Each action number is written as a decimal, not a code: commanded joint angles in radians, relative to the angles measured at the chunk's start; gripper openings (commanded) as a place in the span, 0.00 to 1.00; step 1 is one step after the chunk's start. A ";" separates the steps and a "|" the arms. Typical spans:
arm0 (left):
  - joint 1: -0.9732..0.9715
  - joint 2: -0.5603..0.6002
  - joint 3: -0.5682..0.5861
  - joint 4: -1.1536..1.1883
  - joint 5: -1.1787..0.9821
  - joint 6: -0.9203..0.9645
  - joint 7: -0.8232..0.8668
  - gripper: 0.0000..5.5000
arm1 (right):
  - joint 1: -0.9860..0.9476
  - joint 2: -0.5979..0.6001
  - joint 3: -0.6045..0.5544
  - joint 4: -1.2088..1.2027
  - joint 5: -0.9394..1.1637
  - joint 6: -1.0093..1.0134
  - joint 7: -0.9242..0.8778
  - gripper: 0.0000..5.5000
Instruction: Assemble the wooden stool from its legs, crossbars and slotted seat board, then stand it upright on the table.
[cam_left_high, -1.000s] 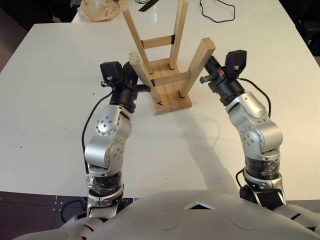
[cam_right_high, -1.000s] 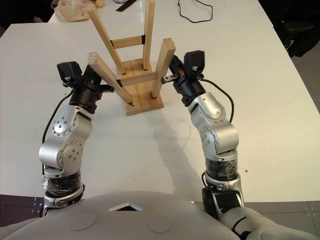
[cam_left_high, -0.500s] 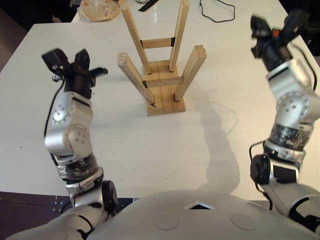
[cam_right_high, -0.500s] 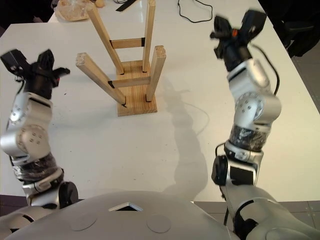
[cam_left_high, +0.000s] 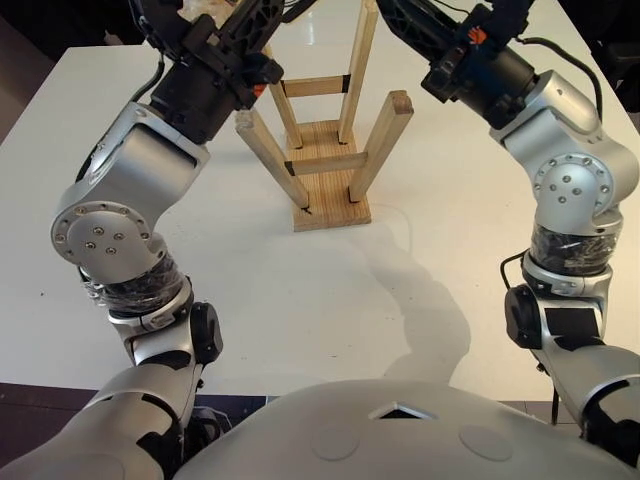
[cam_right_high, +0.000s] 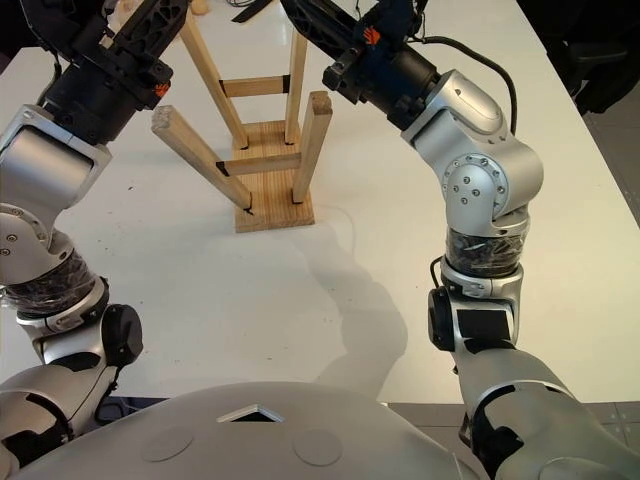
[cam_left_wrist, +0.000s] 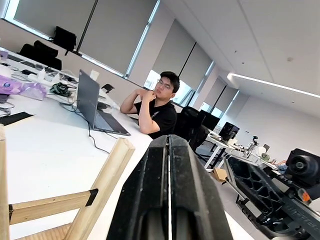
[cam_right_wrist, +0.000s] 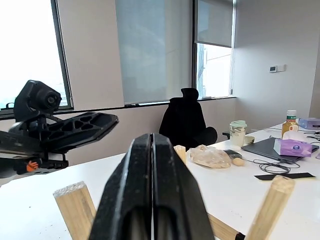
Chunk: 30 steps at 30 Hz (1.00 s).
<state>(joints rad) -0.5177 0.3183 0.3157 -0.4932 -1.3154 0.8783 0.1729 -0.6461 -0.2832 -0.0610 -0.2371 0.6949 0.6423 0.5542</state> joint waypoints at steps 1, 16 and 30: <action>0.036 0.016 -0.030 0.022 0.001 0.002 0.001 0.00 | 0.029 -0.004 0.059 0.022 -0.057 -0.012 0.010 0.00; 0.103 -0.006 -0.015 -0.006 -0.004 -0.148 -0.012 0.00 | -0.035 0.029 -0.046 0.081 -0.005 -0.047 -0.043 0.00; 0.732 0.210 -0.066 0.303 0.348 -0.249 -0.614 0.00 | 0.105 -0.064 0.227 0.586 -0.409 -0.526 0.311 0.00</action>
<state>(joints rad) 0.0049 0.4978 0.3661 -0.2308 -1.1074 0.6470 -0.2873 -0.5397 -0.3548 0.1652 0.4198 0.2703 0.1638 0.8115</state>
